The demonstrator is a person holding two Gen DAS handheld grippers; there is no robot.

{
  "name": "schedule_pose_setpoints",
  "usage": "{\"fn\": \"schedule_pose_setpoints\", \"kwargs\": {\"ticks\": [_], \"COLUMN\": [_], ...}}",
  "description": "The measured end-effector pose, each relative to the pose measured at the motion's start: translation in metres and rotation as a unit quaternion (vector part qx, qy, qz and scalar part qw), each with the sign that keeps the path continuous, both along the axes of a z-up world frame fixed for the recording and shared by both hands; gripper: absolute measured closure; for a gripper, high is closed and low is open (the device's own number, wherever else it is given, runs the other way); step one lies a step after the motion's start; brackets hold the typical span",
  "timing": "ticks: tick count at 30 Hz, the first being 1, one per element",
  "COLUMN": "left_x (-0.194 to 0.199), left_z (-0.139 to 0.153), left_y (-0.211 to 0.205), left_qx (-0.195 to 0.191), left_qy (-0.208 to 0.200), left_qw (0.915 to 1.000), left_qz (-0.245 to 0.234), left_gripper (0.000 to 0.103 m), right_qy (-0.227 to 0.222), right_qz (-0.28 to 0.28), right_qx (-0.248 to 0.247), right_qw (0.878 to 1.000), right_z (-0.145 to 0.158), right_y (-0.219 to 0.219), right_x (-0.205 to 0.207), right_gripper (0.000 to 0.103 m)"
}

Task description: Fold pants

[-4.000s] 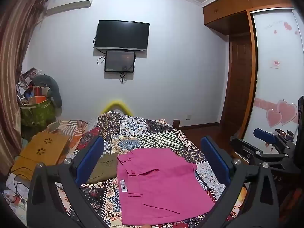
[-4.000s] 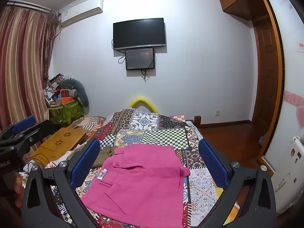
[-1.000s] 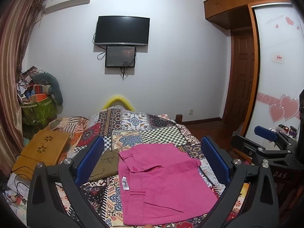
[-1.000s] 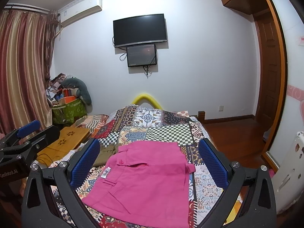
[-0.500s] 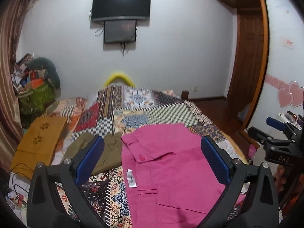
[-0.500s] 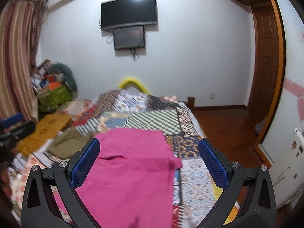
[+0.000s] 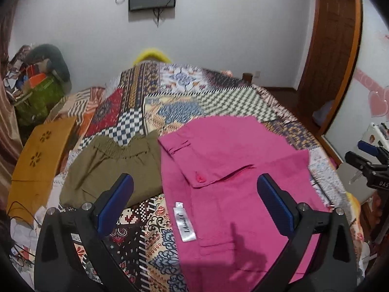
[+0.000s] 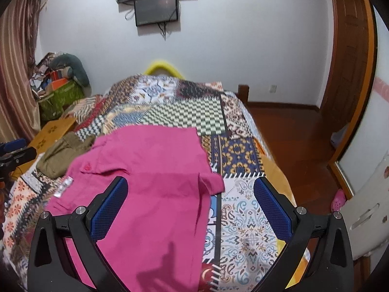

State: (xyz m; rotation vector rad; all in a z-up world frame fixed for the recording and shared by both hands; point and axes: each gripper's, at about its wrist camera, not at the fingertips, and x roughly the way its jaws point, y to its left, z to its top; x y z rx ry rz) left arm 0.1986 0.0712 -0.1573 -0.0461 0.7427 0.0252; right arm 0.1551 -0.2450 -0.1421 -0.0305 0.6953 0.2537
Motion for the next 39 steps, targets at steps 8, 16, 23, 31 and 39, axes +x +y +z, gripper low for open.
{"fn": "schedule_pose_setpoints", "kwargs": {"ticks": [8, 16, 23, 31, 39], "left_x": [0.035, 0.058, 0.071, 0.073, 0.070], "left_z": [-0.049, -0.085, -0.100, -0.105, -0.099], "left_y": [0.008, 0.015, 0.014, 0.006, 0.000], "left_qx": [0.008, -0.051, -0.083, -0.066, -0.038], "left_qy": [0.073, 0.140, 0.172, 0.173, 0.155], "left_qw": [0.9972, 0.9882, 0.9803, 0.9802, 0.9843], "left_qz": [-0.014, -0.035, -0.051, -0.071, -0.074], "left_gripper": [0.000, 0.030, 0.049, 0.071, 0.096], "right_qy": [0.042, 0.087, 0.120, 0.157, 0.141], "right_qz": [0.000, 0.006, 0.025, 0.057, 0.058], "right_qx": [-0.004, -0.001, 0.014, 0.025, 0.036], "right_qw": [0.999, 0.996, 0.992, 0.986, 0.988], "right_z": [-0.029, -0.061, -0.085, -0.105, -0.098], "right_y": [-0.006, -0.001, 0.003, 0.016, 0.015], "right_x": [0.025, 0.049, 0.066, 0.072, 0.067], "right_gripper": [0.001, 0.012, 0.038, 0.072, 0.095]}}
